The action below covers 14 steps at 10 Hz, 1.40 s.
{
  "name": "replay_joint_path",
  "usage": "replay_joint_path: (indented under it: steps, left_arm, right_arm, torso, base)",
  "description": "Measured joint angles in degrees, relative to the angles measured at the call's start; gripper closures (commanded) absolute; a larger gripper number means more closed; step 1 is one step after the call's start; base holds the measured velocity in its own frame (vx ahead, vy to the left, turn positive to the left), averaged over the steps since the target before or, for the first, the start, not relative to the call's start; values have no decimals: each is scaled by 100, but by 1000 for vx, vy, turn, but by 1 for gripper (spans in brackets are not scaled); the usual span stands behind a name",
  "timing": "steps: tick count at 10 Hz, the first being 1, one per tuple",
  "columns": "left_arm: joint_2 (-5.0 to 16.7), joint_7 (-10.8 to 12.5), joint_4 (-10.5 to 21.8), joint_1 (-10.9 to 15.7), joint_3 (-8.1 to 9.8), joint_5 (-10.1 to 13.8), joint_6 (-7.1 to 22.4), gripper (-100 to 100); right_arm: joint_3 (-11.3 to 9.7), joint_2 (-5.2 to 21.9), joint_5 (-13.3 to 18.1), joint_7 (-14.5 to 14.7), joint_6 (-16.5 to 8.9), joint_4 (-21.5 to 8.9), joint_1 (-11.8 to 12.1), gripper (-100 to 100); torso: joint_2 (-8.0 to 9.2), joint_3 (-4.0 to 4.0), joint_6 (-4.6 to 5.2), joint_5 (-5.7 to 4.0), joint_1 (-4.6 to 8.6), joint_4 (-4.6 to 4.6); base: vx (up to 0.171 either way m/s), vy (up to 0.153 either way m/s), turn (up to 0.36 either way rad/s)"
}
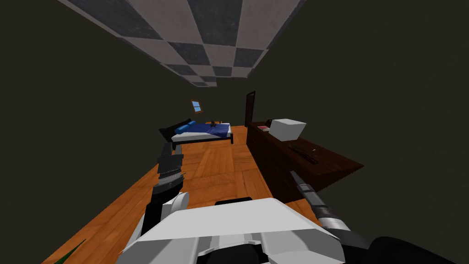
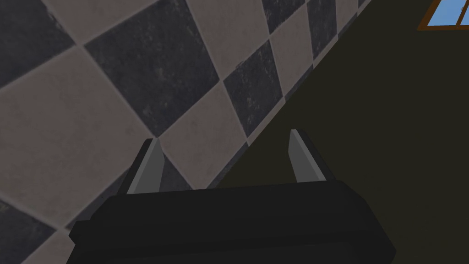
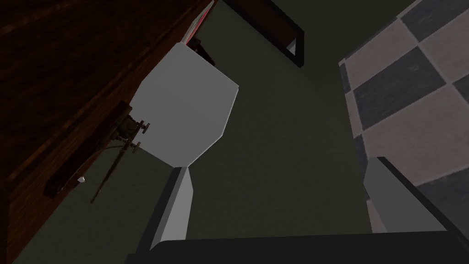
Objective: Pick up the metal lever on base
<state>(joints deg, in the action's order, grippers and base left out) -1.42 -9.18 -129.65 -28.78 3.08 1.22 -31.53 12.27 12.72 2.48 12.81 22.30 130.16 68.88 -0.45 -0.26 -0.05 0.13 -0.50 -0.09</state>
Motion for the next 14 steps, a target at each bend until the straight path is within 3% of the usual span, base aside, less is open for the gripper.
replay_joint_path:
  steps: [3,5,7,12,14]
  left_arm:
    - [1,0,0,0,1,0,0,0]
    - [1,0,0,0,1,0,0,0]
    - [1,0,0,0,1,0,0,0]
    - [2,0,0,0,2,0,0,0]
    - [2,0,0,-1,2,0,0,0]
  right_arm:
    - [111,46,26,179,-124,-43,400,-100]
    - [161,38,80,384,-203,-46,786,-100]
    - [317,149,77,544,-411,-26,1128,-100]
    - [432,184,182,988,-528,-229,1959,-100]
    - [581,323,173,1159,-653,-314,2282,-100]
  torso:
    - [12,7,-1,-8,37,3]
    - [-8,-4,0,-6,31,-1]
    - [-4,-3,-1,-7,40,-1]
    - [-15,-8,-2,-13,62,-3]
    - [-13,-8,-2,-15,73,-4]
  base:
    - [76,44,54]
    - [133,55,83]
    - [105,27,93]
    - [114,-9,89]
    - [130,-48,109]
